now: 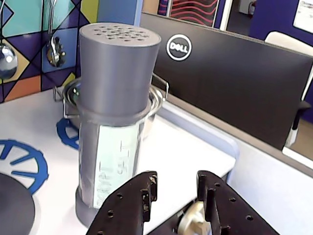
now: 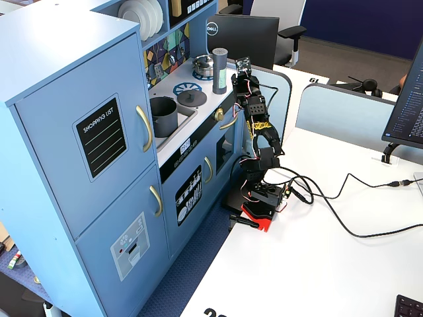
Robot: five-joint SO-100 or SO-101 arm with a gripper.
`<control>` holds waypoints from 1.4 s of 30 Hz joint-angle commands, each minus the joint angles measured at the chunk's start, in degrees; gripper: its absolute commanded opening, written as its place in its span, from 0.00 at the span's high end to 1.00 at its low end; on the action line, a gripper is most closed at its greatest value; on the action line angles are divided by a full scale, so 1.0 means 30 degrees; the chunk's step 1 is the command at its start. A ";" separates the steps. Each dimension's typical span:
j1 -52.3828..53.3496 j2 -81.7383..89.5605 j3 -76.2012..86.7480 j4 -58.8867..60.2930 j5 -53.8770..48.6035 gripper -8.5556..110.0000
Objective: Put salt in the gray recipient
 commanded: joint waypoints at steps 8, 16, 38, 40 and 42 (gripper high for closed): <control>-0.0557 -0.2461 -0.0820 -0.3252 0.2021 0.78; -0.0146 -0.4541 -0.0879 -0.6328 0.3486 0.57; -0.0820 -1.2979 -0.8057 -0.8086 0.2109 0.48; -0.0908 -1.3623 -0.8760 -0.8057 0.1992 0.48; -0.0967 -1.4238 -0.9404 -0.8057 0.1992 0.49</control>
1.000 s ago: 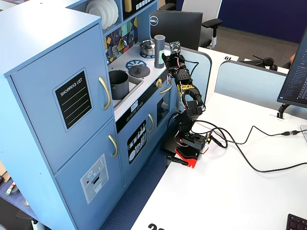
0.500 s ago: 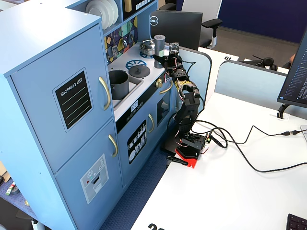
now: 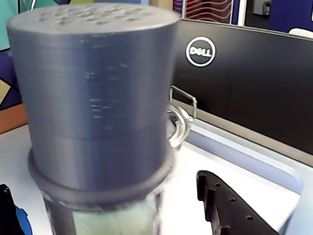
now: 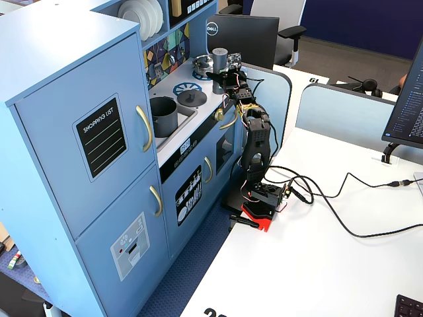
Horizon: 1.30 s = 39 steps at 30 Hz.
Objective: Put salt in the gray recipient
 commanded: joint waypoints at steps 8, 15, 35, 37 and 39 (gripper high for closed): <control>-0.0586 -0.2490 -0.4805 -0.0381 -0.0527 0.52; -0.1055 -0.3018 -0.5713 -0.0117 -0.0264 0.93; -0.3486 0.2520 -0.9199 0.6855 0.9932 0.93; -0.4453 0.3486 -0.9375 0.8174 1.3213 0.93; -0.5771 0.4365 -0.9404 0.9492 1.6143 0.93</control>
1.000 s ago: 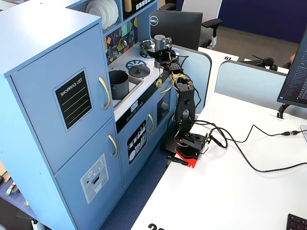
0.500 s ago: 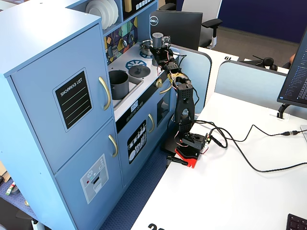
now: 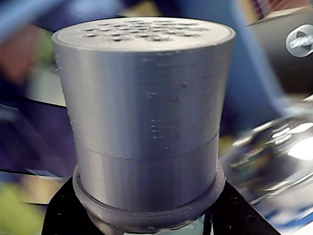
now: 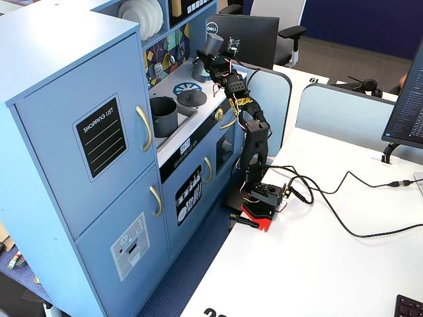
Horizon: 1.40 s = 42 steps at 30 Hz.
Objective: Put salt in the gray recipient
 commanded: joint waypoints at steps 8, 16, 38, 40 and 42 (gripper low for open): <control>-0.9053 0.4775 -0.1787 0.5215 1.7344 0.93; -1.2568 0.3867 -0.2783 0.4658 2.7334 0.93; -1.3945 0.3076 -0.2432 0.6035 3.8467 0.93; -1.3506 0.3193 -0.1758 0.6006 3.8350 0.93; -1.3389 0.3164 -0.1641 0.5947 3.8174 0.93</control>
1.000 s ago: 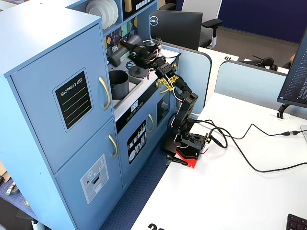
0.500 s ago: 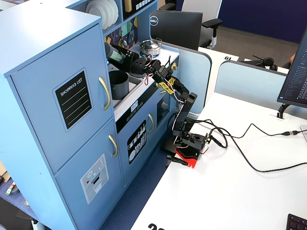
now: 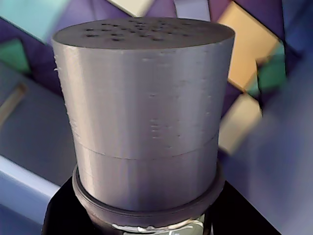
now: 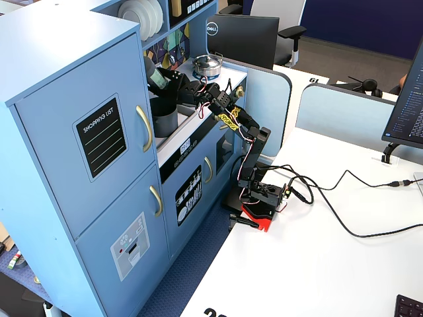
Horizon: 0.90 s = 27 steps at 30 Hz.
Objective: Put salt in the gray recipient
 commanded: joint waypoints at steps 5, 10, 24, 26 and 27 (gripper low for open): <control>-0.0850 0.0469 -0.0586 -0.2930 -0.0791 0.93; -0.2314 -0.0586 -0.3340 -0.4424 -0.1260 0.93; 0.0674 0.0557 0.2402 -0.3223 -0.0352 0.93; 0.0322 0.0322 0.1963 -0.3604 -0.0352 0.93; 0.0059 0.0029 0.1289 -0.3604 -0.0322 0.93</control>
